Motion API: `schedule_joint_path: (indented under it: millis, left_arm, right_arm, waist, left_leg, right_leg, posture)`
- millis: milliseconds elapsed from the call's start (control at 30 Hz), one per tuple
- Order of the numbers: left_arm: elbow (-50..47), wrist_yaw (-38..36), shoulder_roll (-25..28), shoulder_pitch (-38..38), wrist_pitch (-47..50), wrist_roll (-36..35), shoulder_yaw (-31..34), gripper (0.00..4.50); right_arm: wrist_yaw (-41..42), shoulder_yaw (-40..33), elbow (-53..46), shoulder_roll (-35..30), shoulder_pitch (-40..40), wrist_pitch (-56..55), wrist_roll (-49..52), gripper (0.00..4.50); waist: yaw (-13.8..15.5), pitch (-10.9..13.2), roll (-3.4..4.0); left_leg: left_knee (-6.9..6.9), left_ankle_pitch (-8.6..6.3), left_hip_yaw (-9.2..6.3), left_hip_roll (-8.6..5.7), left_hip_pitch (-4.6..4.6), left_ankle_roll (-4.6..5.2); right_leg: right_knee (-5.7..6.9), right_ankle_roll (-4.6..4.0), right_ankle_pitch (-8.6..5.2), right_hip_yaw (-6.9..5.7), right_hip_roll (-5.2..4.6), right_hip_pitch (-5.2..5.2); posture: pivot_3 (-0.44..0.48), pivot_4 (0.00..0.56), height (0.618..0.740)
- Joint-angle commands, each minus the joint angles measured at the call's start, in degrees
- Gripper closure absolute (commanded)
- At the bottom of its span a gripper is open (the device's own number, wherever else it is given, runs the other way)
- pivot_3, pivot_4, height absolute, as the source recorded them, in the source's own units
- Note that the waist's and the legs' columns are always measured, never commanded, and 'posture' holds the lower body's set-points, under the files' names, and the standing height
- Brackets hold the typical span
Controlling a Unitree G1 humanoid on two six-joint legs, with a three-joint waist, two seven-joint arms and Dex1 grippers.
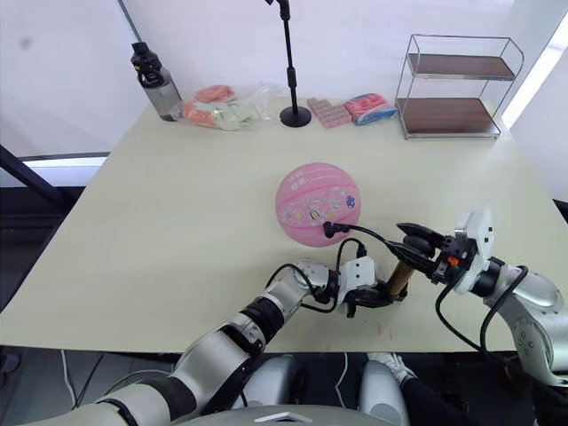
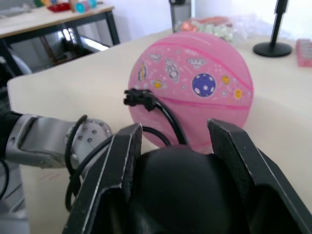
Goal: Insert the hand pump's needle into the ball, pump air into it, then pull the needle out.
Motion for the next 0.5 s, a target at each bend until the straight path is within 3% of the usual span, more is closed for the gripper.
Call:
schedule_joint_path:
  millis: [33, 500]
  left_arm:
    - [4.1, -0.2, 1.2, 1.5, 2.8, 3.0, -1.6, 3.43]
    - [4.6, -0.4, 1.2, 1.2, 2.6, 3.0, -1.6, 3.43]
  right_arm:
    - [0.3, 2.1, 1.0, 0.7, 1.5, 0.9, 0.1, 2.87]
    - [-0.3, -15.6, -6.8, -10.3, -8.9, 11.3, 21.8, 2.87]
  waist:
    - [0.0, 0.0, 0.07]
    - [0.3, 0.6, 0.87]
  left_leg:
    - [0.0, 0.0, 0.0, 0.0, 0.01, 0.0]
    - [-0.22, 0.02, -0.02, -0.05, -0.15, 0.02]
  right_leg:
    - [0.02, 0.0, 0.0, -0.01, 0.0, 0.01]
    - [-0.04, -0.18, -0.13, -0.56, 0.11, 0.04]
  posture:
    - [0.0, 0.15, 0.74]
    - [0.0, 0.15, 0.74]
